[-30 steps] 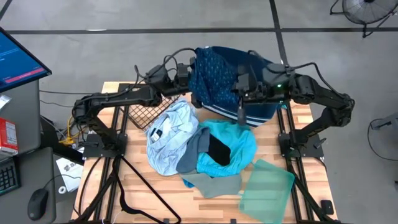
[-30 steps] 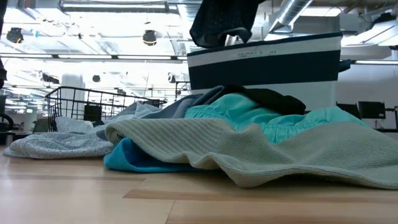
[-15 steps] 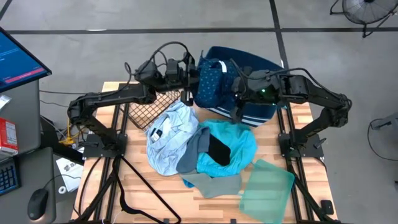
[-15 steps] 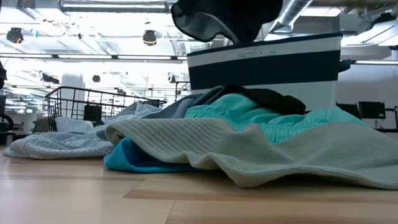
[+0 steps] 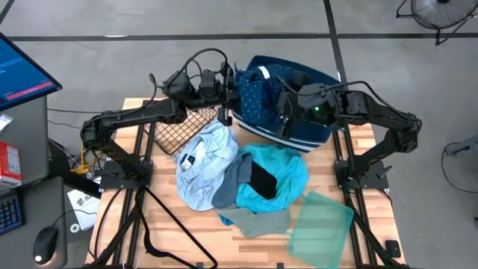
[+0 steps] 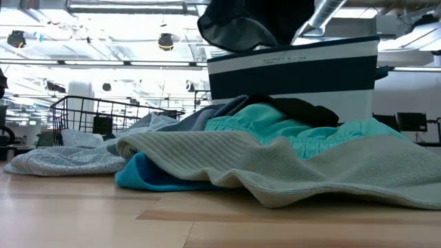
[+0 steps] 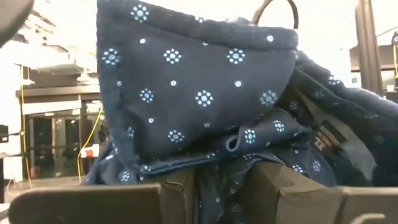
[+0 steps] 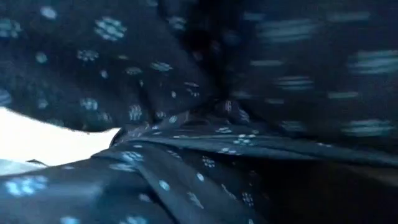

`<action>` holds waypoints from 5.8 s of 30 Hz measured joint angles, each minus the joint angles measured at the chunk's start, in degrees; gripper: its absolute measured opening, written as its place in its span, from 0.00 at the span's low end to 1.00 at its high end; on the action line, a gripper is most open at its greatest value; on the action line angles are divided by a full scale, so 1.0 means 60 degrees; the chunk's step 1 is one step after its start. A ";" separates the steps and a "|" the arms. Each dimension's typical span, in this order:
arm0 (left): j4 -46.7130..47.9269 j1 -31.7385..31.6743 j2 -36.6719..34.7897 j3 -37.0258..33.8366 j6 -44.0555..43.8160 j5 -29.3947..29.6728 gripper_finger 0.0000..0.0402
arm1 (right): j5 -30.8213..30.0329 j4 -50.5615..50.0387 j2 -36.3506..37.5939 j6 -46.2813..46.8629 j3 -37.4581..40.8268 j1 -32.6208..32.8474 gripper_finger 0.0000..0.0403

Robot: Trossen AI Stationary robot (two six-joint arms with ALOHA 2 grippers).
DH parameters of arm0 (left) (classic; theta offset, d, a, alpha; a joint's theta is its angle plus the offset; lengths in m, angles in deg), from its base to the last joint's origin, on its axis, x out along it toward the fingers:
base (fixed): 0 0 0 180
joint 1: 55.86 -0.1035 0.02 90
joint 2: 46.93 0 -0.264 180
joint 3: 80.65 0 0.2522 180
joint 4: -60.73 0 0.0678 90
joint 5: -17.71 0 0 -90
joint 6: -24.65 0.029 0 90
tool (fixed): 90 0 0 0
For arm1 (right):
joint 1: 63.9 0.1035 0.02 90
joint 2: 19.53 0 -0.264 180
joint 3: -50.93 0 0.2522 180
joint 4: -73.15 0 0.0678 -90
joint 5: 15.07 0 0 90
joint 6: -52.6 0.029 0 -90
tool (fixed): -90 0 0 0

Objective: Pick & Place Cloths
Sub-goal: Put the dark blue polo shirt into the blue laundry organizer, then put the dark gray sock into the green bin

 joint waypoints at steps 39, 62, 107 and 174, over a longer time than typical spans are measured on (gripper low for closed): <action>-0.0040 -0.0731 0.0060 -0.0004 -0.0490 -0.2183 0.21 | 0.2896 0.1820 0.0006 0.0411 -0.0271 -0.1082 0.02; 0.0036 -0.1021 -0.0077 -0.0015 -0.0958 -0.2186 0.21 | 0.0589 -0.0127 0.1097 0.1130 -0.0284 -0.4855 0.01; 0.4624 -0.1870 -0.3300 -0.0011 -0.1336 -0.2193 0.21 | 0.3446 -0.1500 -0.5132 0.1587 0.2714 -0.5634 0.11; 0.3340 0.2798 0.0433 -0.5792 -0.1014 0.5146 0.57 | 0.4541 -0.2905 0.2451 0.3257 0.1840 -0.3923 0.79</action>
